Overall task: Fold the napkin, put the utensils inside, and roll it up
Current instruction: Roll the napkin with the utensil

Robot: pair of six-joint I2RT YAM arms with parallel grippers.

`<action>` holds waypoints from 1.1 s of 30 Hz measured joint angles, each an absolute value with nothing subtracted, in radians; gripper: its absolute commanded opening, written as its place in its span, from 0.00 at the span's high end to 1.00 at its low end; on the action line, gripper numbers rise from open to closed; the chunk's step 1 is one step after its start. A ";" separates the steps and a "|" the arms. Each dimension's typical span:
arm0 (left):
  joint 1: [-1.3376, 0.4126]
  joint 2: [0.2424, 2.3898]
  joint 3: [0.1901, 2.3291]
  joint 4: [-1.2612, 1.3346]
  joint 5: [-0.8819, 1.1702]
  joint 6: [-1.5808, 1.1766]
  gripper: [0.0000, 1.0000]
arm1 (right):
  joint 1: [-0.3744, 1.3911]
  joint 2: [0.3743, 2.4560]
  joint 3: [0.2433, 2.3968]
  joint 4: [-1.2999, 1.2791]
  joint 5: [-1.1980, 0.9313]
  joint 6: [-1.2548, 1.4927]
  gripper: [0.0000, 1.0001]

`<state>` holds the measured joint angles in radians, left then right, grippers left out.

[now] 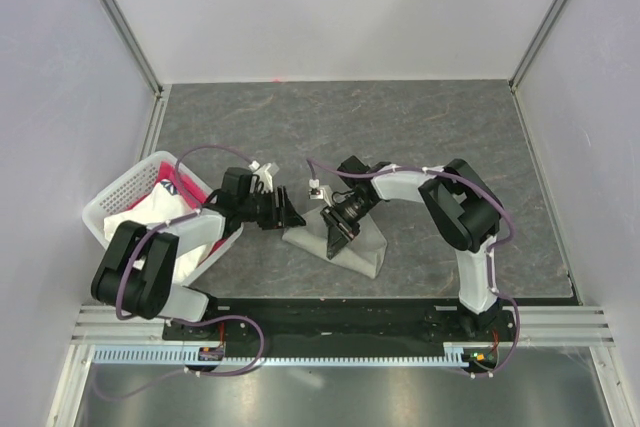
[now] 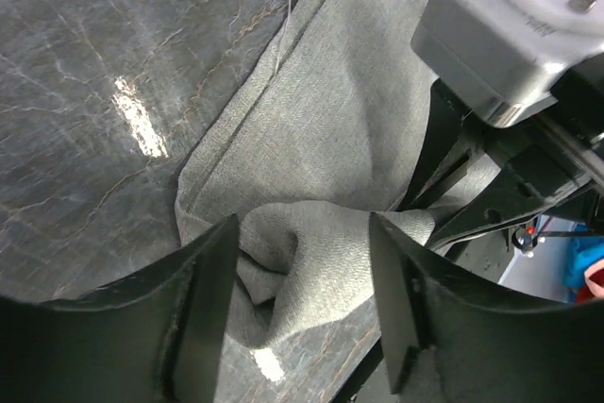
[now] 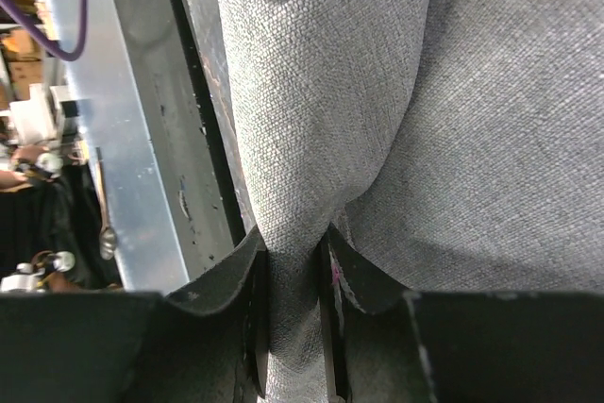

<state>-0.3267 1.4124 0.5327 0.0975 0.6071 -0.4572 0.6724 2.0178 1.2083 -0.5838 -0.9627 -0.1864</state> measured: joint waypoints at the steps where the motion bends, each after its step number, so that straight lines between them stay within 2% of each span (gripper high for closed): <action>1: -0.327 1.427 0.532 0.106 0.613 -0.459 0.53 | 0.669 2.027 1.213 -0.589 -0.973 -0.188 0.71; 2: -0.327 1.439 0.532 0.113 0.618 -0.462 0.61 | 0.664 2.034 1.217 -0.593 -0.981 -0.189 0.72; 7: -0.327 1.468 0.522 0.139 0.640 -0.472 0.80 | 0.647 2.062 1.233 -0.610 -1.012 -0.191 0.73; 10: -0.326 1.481 0.522 0.153 0.651 -0.474 0.87 | 0.641 2.066 1.236 -0.615 -1.017 -0.192 0.72; 14: -0.326 1.506 0.522 0.171 0.659 -0.474 0.96 | 0.634 2.070 1.241 -0.622 -1.016 -0.192 0.65; 17: -0.326 1.531 0.532 0.173 0.664 -0.474 0.98 | 0.632 2.067 1.245 -0.625 -0.992 -0.186 0.53; 20: -0.326 1.562 0.552 0.166 0.668 -0.474 0.98 | 0.632 2.030 1.245 -0.630 -0.909 -0.168 0.34; 23: -0.326 1.586 0.568 0.159 0.678 -0.474 0.98 | 0.632 1.943 1.246 -0.623 -0.797 -0.150 0.26; 28: -0.326 1.610 0.586 0.149 0.690 -0.474 0.98 | 0.656 1.766 1.239 -0.551 -0.598 -0.132 0.17; 33: -0.326 1.628 0.603 0.134 0.693 -0.474 0.98 | 0.826 1.629 1.179 -0.440 -0.300 -0.144 0.14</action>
